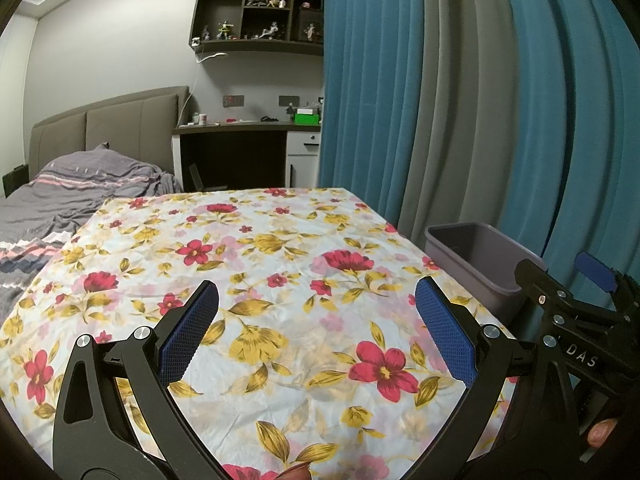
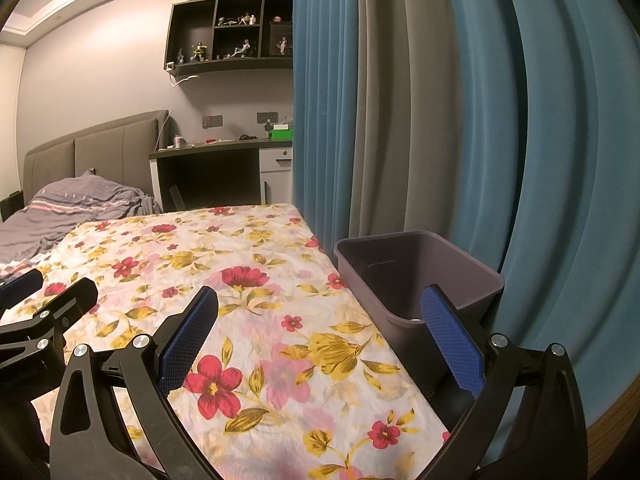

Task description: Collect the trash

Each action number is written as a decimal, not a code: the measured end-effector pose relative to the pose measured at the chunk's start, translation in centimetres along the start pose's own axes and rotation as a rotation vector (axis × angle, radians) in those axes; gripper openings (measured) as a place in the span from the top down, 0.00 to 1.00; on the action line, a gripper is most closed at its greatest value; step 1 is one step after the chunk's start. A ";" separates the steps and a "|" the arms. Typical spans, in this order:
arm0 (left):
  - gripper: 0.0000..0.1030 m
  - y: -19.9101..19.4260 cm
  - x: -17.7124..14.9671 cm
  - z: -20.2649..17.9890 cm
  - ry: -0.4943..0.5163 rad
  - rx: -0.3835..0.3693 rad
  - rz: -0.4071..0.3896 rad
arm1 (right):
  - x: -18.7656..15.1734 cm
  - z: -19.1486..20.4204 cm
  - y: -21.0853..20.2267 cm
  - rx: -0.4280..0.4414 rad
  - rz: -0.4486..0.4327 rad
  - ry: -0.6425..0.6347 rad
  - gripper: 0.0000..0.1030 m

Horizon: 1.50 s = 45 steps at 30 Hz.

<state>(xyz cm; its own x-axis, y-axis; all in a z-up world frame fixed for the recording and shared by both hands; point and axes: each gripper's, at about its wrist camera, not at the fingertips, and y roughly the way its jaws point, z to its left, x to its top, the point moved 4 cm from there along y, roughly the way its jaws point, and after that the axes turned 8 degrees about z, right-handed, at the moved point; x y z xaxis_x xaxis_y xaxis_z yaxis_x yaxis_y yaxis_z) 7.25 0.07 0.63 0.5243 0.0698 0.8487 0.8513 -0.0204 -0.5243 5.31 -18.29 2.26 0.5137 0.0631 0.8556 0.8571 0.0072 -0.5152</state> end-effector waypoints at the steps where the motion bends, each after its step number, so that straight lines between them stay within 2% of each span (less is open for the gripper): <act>1: 0.06 0.0 0.0 0.0 0.000 0.001 0.000 | 0.0 0.0 0.0 0.000 0.000 0.000 0.05; 15: 0.07 0.0 0.4 0.1 0.001 -0.030 -0.005 | 0.1 0.0 0.0 0.001 -0.001 0.001 0.06; 20: 0.22 -0.2 0.2 0.0 0.021 -0.040 -0.016 | 0.2 0.1 0.0 0.002 0.000 0.000 0.06; 22: 0.25 -0.3 0.2 -0.1 0.038 -0.036 -0.028 | 0.1 0.1 0.0 0.002 0.001 0.001 0.06; 40: 0.25 -0.3 0.1 0.3 0.029 -0.025 -0.033 | 0.3 0.7 0.1 0.005 0.002 -0.001 0.06; 45: 0.19 -0.2 0.0 0.6 0.026 -0.010 -0.033 | 0.3 0.9 0.2 0.008 0.002 0.000 0.06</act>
<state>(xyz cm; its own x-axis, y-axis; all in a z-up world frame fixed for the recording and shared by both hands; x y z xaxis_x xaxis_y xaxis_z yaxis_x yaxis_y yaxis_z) 7.05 0.63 0.76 0.4960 0.0444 0.8672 0.8683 -0.0289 -0.4951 5.60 -17.38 2.33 0.5156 0.0632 0.8545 0.8556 0.0153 -0.5174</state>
